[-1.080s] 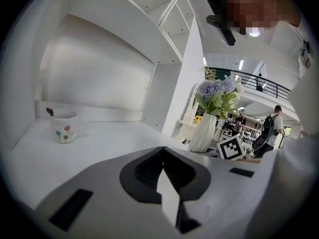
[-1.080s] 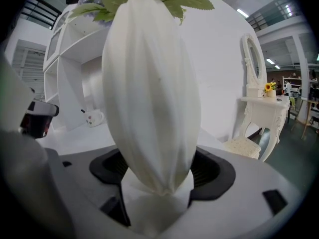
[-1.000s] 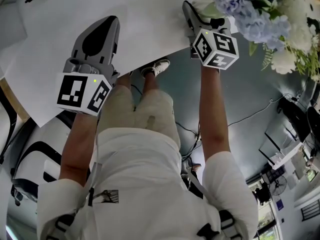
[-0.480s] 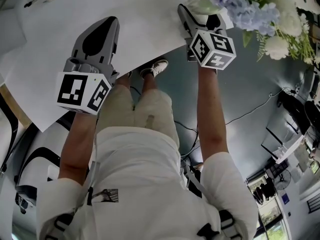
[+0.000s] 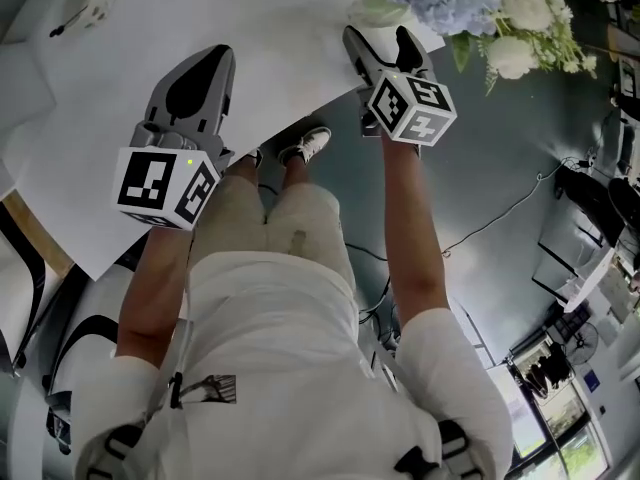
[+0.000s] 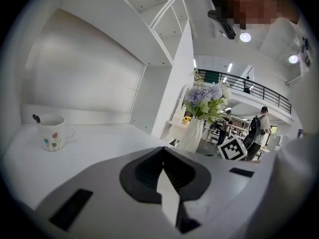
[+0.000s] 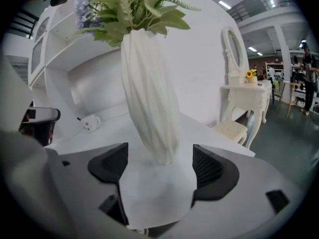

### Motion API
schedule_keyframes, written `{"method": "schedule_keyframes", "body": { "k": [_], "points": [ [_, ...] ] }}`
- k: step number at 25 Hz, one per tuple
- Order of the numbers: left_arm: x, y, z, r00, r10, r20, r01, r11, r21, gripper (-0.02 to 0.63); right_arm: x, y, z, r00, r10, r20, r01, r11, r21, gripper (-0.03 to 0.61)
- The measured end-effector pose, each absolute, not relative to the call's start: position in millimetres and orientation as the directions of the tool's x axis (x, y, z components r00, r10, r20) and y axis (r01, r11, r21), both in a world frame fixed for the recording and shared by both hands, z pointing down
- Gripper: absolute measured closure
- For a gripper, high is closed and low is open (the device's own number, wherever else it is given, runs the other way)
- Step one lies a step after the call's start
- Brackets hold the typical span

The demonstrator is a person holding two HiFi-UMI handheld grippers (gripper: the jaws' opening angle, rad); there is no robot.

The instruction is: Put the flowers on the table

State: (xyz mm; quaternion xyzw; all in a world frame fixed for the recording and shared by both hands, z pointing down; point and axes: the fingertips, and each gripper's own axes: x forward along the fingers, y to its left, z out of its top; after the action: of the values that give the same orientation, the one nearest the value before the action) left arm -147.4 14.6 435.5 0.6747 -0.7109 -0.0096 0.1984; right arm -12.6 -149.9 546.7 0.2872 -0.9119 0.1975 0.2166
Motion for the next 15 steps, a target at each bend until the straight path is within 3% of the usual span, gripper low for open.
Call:
{"method": "schedule_keyframes", "body": {
  "k": [11, 15],
  "points": [
    [-125, 5, 395, 0.100, -0.967, 0.236, -0.965, -0.036, 0.261, 0.601, 19, -123, 501, -0.745, -0.463, 0.480, -0.649, 0.671, -0.359, 0.184],
    [-118, 6, 376, 0.129, -0.968, 0.216, -0.963, -0.071, 0.259, 0.601, 35, -116, 479, -0.738, -0.504, 0.448, -0.669, 0.630, -0.394, 0.270]
  ]
}}
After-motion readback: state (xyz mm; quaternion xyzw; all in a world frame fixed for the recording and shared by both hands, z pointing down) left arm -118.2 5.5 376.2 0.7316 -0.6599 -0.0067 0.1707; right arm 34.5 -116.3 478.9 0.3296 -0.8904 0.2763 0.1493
